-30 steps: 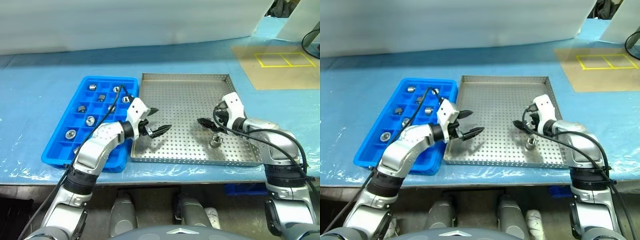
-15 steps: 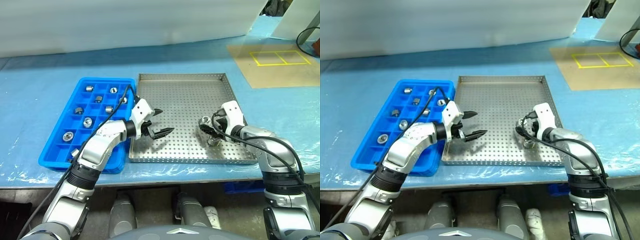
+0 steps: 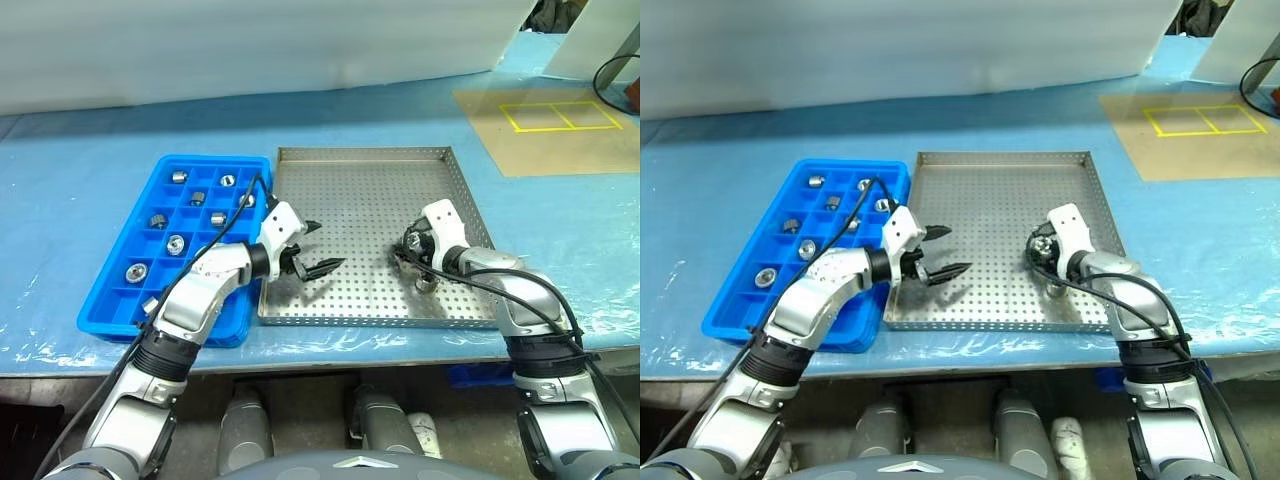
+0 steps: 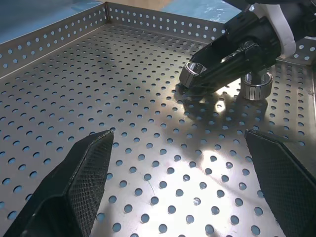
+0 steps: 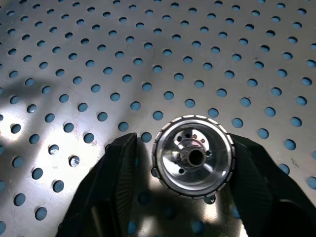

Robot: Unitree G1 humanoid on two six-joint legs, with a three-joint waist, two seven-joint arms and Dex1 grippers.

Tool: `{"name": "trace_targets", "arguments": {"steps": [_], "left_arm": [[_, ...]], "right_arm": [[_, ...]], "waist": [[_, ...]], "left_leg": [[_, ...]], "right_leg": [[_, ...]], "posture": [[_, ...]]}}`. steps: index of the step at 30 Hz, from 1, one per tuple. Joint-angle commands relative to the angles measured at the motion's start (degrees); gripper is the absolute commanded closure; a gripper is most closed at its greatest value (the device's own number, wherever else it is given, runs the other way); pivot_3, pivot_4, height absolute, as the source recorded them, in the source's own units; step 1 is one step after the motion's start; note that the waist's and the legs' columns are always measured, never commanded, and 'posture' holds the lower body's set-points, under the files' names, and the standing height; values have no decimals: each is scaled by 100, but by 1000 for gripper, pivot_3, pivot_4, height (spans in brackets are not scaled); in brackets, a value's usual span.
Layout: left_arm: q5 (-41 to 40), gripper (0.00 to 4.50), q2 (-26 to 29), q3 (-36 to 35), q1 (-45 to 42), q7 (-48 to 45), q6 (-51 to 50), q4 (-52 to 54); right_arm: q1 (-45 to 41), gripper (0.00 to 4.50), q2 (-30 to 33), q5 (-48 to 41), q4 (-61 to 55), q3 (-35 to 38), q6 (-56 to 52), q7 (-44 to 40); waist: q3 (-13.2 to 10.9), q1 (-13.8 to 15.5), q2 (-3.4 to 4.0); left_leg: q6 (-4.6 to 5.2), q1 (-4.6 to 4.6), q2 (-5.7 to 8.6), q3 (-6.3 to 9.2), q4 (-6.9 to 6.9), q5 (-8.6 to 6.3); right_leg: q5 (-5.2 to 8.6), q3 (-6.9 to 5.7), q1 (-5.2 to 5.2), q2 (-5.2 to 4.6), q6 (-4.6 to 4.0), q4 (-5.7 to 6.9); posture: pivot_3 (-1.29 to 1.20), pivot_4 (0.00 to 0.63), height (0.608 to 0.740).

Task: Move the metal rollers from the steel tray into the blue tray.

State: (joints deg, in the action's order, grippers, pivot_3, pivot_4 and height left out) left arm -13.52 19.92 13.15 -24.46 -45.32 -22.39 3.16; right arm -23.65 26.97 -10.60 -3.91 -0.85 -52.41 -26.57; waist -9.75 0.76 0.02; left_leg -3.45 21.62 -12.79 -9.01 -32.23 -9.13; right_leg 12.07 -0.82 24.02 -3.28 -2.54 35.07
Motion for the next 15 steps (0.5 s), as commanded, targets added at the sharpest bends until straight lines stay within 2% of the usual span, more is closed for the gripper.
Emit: {"name": "trace_targets", "arguments": {"steps": [1, 9, 15], "left_arm": [[29, 0, 51, -128, 20, 73, 141, 227], [68, 0, 139, -225, 302, 321, 46, 652], [14, 0, 208, -478, 962, 827, -365, 1596]], "right_arm": [[-133, 2873, -19, 70, 59, 1, 231, 61], [-728, 2866, -389, -69, 160, -164, 848, -169], [-1459, 2866, -893, -61, 642, -539, 1455, -594]], "waist": [[0, 5, 0], [0, -2, 1], [0, 66, 0]], "left_leg": [[0, 0, 0, 0, 0, 0], [0, -1, -4, -2, 3, 0], [1, 5, -4, -2, 5, -1]], "right_leg": [[0, 0, 0, 0, 0, 0], [0, 0, 4, 2, 0, 1], [1, -7, 8, 0, -2, 0]], "posture": [[-238, 150, 740], [-148, 150, 740], [-21, 150, 740]]}}
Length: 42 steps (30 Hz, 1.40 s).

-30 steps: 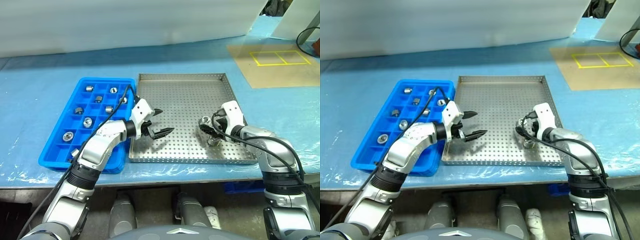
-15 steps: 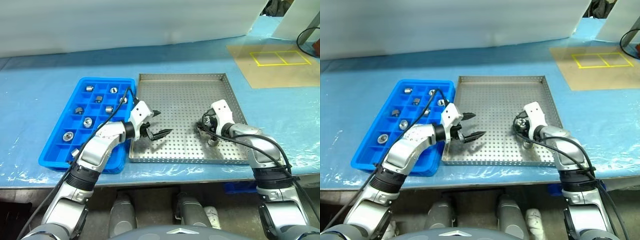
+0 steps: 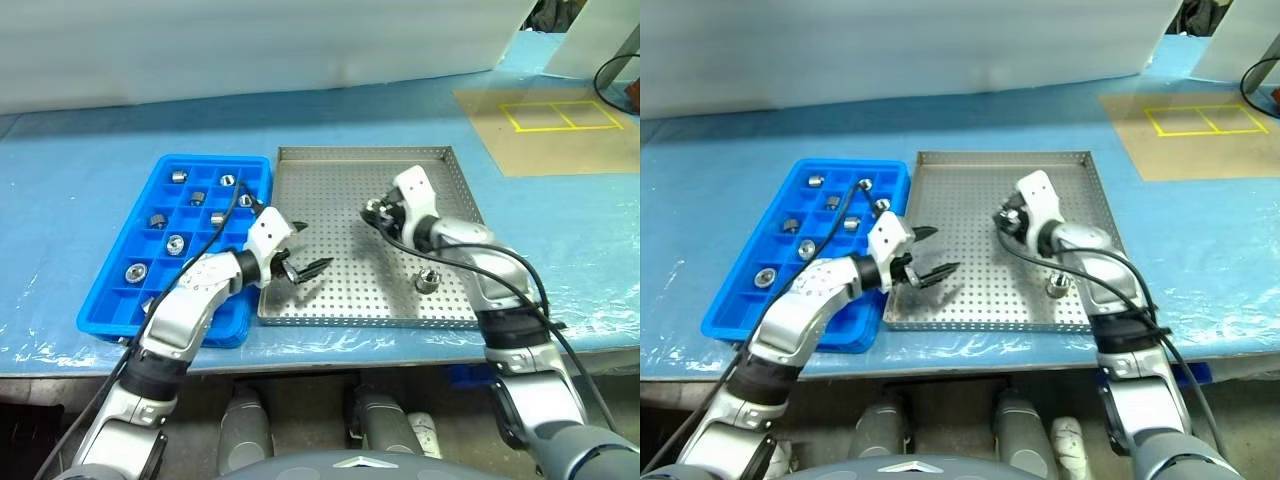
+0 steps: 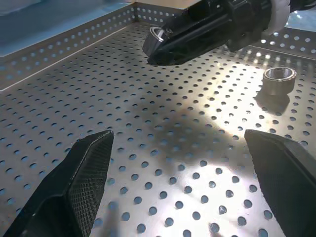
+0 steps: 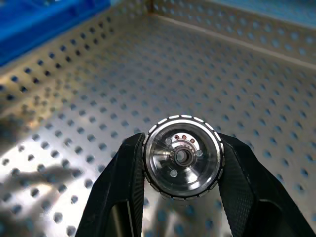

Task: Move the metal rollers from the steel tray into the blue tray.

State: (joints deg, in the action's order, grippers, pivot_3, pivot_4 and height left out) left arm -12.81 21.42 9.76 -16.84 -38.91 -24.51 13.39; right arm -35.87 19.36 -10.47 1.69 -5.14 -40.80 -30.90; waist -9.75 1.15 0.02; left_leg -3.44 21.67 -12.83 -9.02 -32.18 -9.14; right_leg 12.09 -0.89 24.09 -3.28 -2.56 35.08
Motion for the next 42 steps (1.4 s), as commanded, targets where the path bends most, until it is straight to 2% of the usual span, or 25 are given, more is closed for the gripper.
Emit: {"name": "trace_targets", "arguments": {"steps": [1, 13, 21, 29, 41, 42], "left_arm": [[-39, 0, 68, -148, 288, 244, -197, 681], [119, 0, -208, -705, 1806, 1838, -1176, 2451], [212, 0, -339, -819, 2414, 2385, -1410, 3101], [63, 0, -256, -877, 2653, 2417, -1602, 3374], [-104, 0, -130, -780, 2339, 2268, -1813, 3234], [-108, 0, -118, -781, 2294, 2261, -1834, 3228]], "right_arm": [[-291, 2866, -190, -69, 139, -152, 370, -219], [-1228, 2866, -1102, 42, 1447, -838, 1427, -1121], [-1858, 2866, -1553, 329, 2597, -1182, 1704, -1572], [-2196, 2866, -1479, 692, 3344, -1432, 1540, -1953], [-2130, 2866, -1051, 1027, 2976, -1686, 1246, -2635], [-2104, 2516, -1044, 1032, 2923, -1687, 1252, -2648]], "waist": [[0, 73, 0], [-2, 483, -1], [-4, 803, 0], [-8, 1125, 5], [-8, 1149, 5], [-8, 1148, 5]], "left_leg": [[0, 2, 0, 2, 2, 0], [2, 34, -2, 28, 3, -2], [16, 44, -3, 43, 7, -11], [17, 54, -2, 48, 9, -12], [10, 52, -2, 48, 7, -9], [9, 52, -2, 48, 7, -8]], "right_leg": [[0, -3, 0, -1, 0, -2], [1, -39, 8, -9, -1, -16], [3, -50, 12, -10, -2, -22], [4, -51, 16, -10, 0, -26], [3, -49, 16, -10, 0, -22], [3, -49, 16, -10, 0, -22]], "posture": [[18, 150, 740], [337, 150, 740], [473, 150, 740], [491, 150, 740], [437, 150, 740], [431, 150, 740]]}}
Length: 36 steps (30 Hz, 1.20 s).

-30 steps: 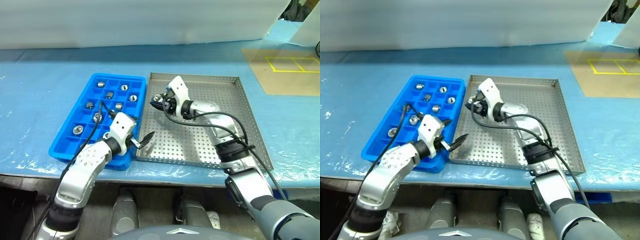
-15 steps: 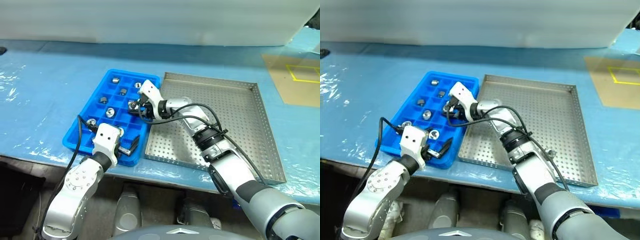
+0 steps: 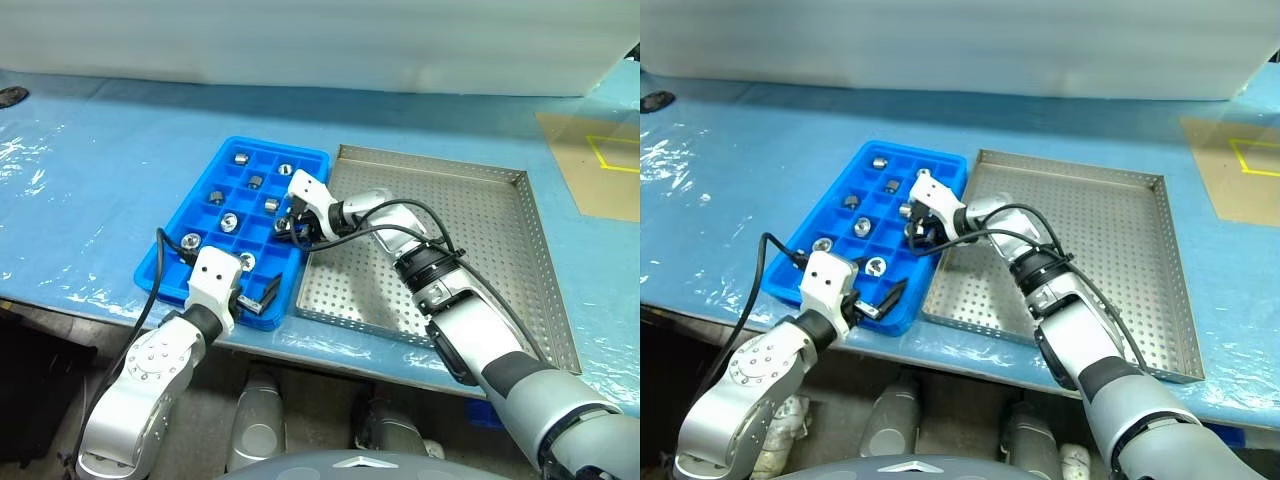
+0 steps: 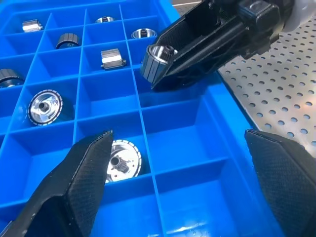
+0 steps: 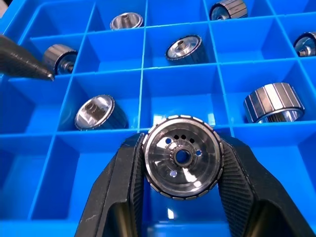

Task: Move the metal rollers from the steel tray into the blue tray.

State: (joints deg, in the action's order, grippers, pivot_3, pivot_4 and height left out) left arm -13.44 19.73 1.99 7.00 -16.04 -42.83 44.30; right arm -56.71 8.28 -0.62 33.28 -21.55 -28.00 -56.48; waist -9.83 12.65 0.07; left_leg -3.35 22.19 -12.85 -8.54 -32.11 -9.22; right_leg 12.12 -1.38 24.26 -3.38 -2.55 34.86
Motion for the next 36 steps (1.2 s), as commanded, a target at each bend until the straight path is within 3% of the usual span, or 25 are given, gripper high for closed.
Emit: {"name": "trace_targets", "arguments": {"steps": [1, 5, 10, 15, 27, 36], "left_arm": [[-62, 0, 64, -17, -146, -36, -38, 134], [-198, 0, 159, -68, -445, -120, -294, 117], [-421, 0, 290, 38, -996, -388, -477, -146], [-613, 0, 384, 228, -1643, -815, -430, -695], [-707, 0, 537, 898, -2943, -2419, 429, -2534], [-562, 0, 441, 1233, -3454, -3130, 1009, -3432]], "right_arm": [[26, 2128, 63, 22, -313, -28, 32, -121], [166, 859, 11, -126, -546, 251, 6, 56], [379, 859, 162, -260, -780, 824, 203, 585], [836, 859, 721, -524, -1577, 1384, -277, 724], [3074, 859, 2554, -1396, -4703, 2395, -2150, 697], [4228, 859, 3060, -1593, -5429, 2904, -3007, 1323]], "waist": [[0, -3, 0], [0, -25, 0], [0, -83, 0], [0, -194, 0], [4, -878, 2], [5, -1187, 4]], "left_leg": [[-2, 0, 0, 0, 0, 1], [-5, 0, 0, 0, -2, 3], [-12, 0, 1, -1, -7, 7], [-18, -1, 4, -4, -12, 11], [-25, -25, 3, -16, -9, 17], [-13, -53, 5, -34, -12, 11]], "right_leg": [[0, 0, 0, 0, 0, 0], [0, 0, 0, 0, 0, 2], [-1, 1, 0, 0, 0, 10], [-2, 4, 0, 0, 1, 17], [-4, 26, -5, 12, 2, 21], [-6, 44, -27, 12, 3, 17]], "posture": [[423, 150, 740], [376, 150, 740], [277, 150, 740], [121, 150, 740], [-197, 150, 740], [-331, 150, 740]]}}
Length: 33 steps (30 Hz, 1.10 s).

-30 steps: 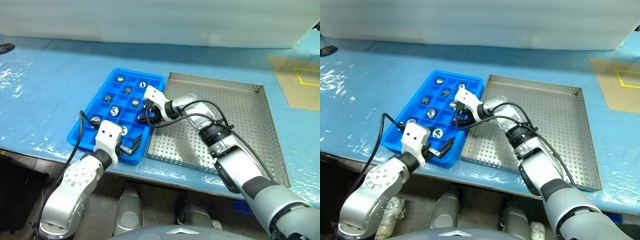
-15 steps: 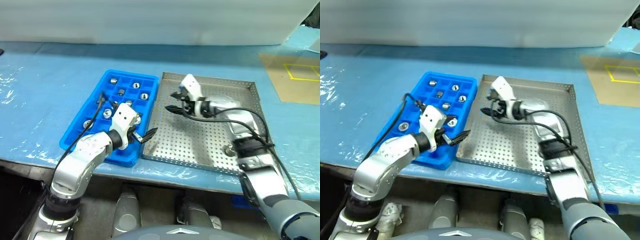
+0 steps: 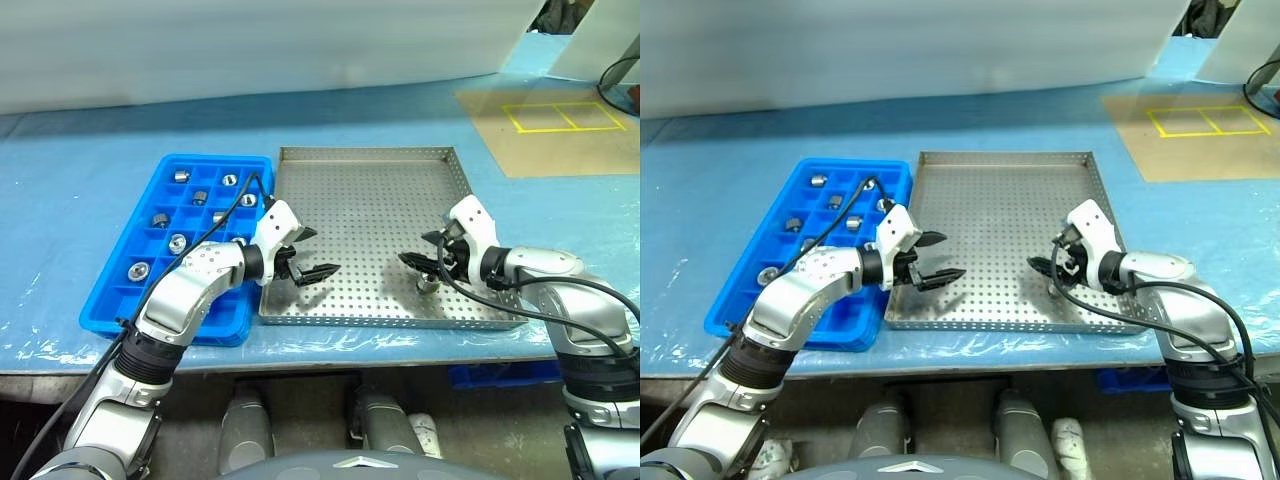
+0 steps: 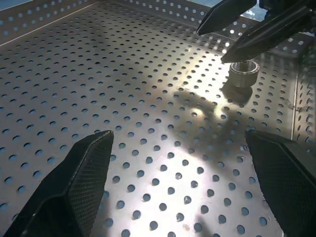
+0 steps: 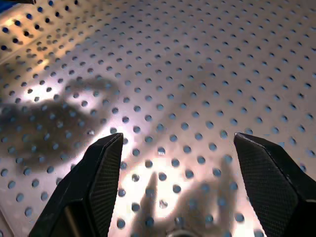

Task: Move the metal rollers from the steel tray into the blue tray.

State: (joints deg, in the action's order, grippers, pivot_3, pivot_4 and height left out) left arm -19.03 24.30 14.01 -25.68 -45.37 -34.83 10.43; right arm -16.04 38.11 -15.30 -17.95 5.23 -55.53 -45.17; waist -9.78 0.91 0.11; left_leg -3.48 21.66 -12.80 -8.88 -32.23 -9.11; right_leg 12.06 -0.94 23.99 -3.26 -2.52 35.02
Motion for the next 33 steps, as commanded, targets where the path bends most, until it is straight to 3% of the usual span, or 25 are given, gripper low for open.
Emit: {"name": "trace_targets", "arguments": {"steps": [1, 8, 12, 15, 16, 25, 33], "left_arm": [[4, 0, -27, 44, -220, -245, 238, -93], [119, 0, -44, 105, -288, -386, 399, -264], [130, 0, -14, 72, -234, -383, 380, -211], [113, 0, 45, 13, -157, -350, 324, -108], [96, 0, 69, -14, -131, -339, 296, -64], [-81, 0, 213, -493, 329, 134, -205, 755], [-257, 0, 323, -1039, 1349, 955, -909, 2169]], "right_arm": [[239, 859, 68, -148, -315, 242, -316, 262], [631, 859, 82, -72, -302, -7, -414, 646], [623, 1694, 122, -65, -205, -111, -263, 691], [558, 2764, 159, -55, -123, -229, -132, 663], [518, 2903, 156, -65, -101, -254, -106, 656], [-824, 2898, -430, -231, 521, -726, 571, 390], [-2067, 2898, -984, -47, 1682, -1592, 1355, -246]], "waist": [[0, -28, 0], [1, -123, 2], [2, -149, 3], [2, -152, 3], [2, -152, 3], [1, -149, 4], [1, 167, 4]], "left_leg": [[2, 0, 0, 0, -1, -1], [10, -2, 1, -11, -2, -6], [14, -3, 2, -11, -2, -8], [16, -3, 1, -11, -2, -9], [16, -4, 1, -11, -2, -9], [14, -8, -1, -11, -1, -8], [13, 11, -3, -5, 4, -8]], "right_leg": [[0, 0, -1, 0, 0, -2], [0, 11, -1, 0, 0, -8], [0, 11, -4, -1, 0, -11], [0, 10, -5, -1, 0, -13], [0, 10, -5, -1, 0, -13], [-1, 9, -3, 0, -1, -5], [0, -12, 5, -6, -5, -15]], "posture": [[-337, 150, 740], [-350, 150, 740], [-333, 150, 740], [-313, 150, 740], [-304, 150, 740], [-129, 150, 740], [102, 150, 740]]}}
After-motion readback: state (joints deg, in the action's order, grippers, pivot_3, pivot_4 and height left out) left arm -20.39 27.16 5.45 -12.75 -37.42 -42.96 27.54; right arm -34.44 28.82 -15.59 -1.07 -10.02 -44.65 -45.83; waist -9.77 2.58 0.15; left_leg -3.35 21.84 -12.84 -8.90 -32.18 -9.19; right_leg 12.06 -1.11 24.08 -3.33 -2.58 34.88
